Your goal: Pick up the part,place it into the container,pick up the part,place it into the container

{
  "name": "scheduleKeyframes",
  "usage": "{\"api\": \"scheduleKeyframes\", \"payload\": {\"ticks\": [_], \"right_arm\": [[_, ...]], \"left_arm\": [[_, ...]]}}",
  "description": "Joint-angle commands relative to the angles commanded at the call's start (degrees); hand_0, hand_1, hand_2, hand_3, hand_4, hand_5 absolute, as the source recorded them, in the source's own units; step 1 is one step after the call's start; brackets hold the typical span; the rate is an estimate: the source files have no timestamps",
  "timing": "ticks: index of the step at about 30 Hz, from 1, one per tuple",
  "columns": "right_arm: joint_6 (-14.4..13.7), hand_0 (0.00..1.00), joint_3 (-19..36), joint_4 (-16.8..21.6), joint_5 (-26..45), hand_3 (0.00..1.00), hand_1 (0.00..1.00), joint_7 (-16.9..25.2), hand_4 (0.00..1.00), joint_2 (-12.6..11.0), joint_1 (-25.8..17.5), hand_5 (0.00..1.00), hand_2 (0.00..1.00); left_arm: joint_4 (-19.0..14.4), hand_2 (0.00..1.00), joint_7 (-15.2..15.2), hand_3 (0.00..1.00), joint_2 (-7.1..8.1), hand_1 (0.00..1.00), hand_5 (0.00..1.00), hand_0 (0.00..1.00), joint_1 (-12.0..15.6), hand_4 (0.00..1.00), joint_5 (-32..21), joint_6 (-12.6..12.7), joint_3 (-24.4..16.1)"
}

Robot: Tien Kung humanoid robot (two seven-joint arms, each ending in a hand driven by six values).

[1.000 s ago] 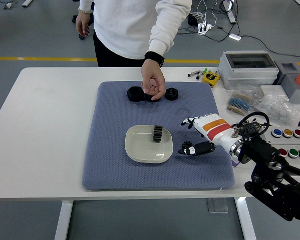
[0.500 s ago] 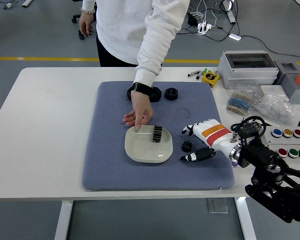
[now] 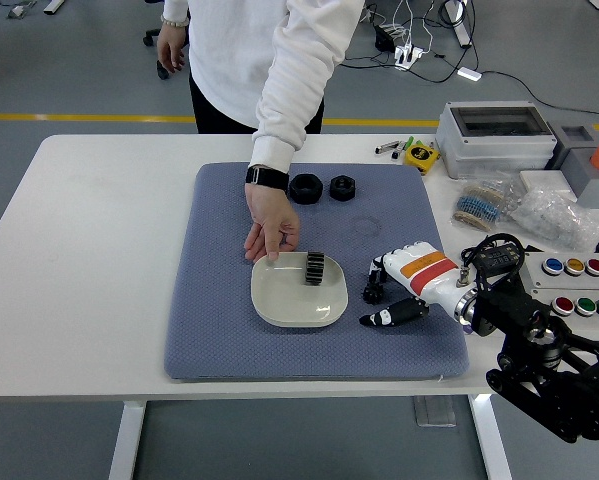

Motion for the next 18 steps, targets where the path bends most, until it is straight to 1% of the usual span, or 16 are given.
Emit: {"api": "scheduleKeyframes", "payload": {"ticks": [1,2,7,8,13,14,18], "right_arm": [[0.2,0.12,-0.04,-0.13,-0.18,0.559,0.255,0.09,0.934,-0.09,0.04,0.668,0.513],[0.3,0.116,-0.05,-0.19,-0.24,0.554,0.251,0.14,0.913,-0.13,0.05,0.668,0.487],[0.28,0.116,-0.15,-0.53,-0.83,0.554,0.251,0.15,0.913,-0.15,0.02,0.668,0.487],[0.26,0.1,-0.17,-0.59,-1.0,0.537,0.232,0.13,0.843,-0.16,0.0,0.638,0.435],[-0.09,0.1,-0.16,-0.97,-2.04,0.537,0.232,-0.01,0.843,-0.24,-0.01,0.638,0.435],[-0.2,0.086,-0.13,-1.04,-2.41,0.522,0.21,-0.01,0.776,-0.28,-0.01,0.616,0.392],[-0.35,0.086,0.06,-1.09,-3.92,0.522,0.21,0.12,0.776,-0.39,-0.04,0.616,0.392]], "left_arm": [[0.0,0.702,0.0,0.588,0.01,0.721,0.618,0.775,0.02,0.652,-0.03,-0.01,-0.01],[0.0,0.703,0.0,0.589,0.01,0.721,0.618,0.774,0.02,0.651,-0.03,-0.01,-0.02],[0.0,0.703,0.06,0.589,-0.01,0.721,0.618,0.774,0.05,0.651,0.21,-0.07,-0.12],[0.0,0.703,0.07,0.589,-0.02,0.72,0.618,0.774,0.06,0.65,0.25,-0.06,-0.17],[0.0,0.703,0.08,0.589,-0.05,0.72,0.618,0.774,0.04,0.65,0.15,-0.06,-0.07],[0.0,0.702,0.06,0.588,-0.05,0.719,0.619,0.774,0.02,0.65,0.05,-0.03,-0.01],[0.0,0.702,0.06,0.588,-0.08,0.719,0.619,0.774,-0.04,0.65,0.01,-0.01,0.04]]}}
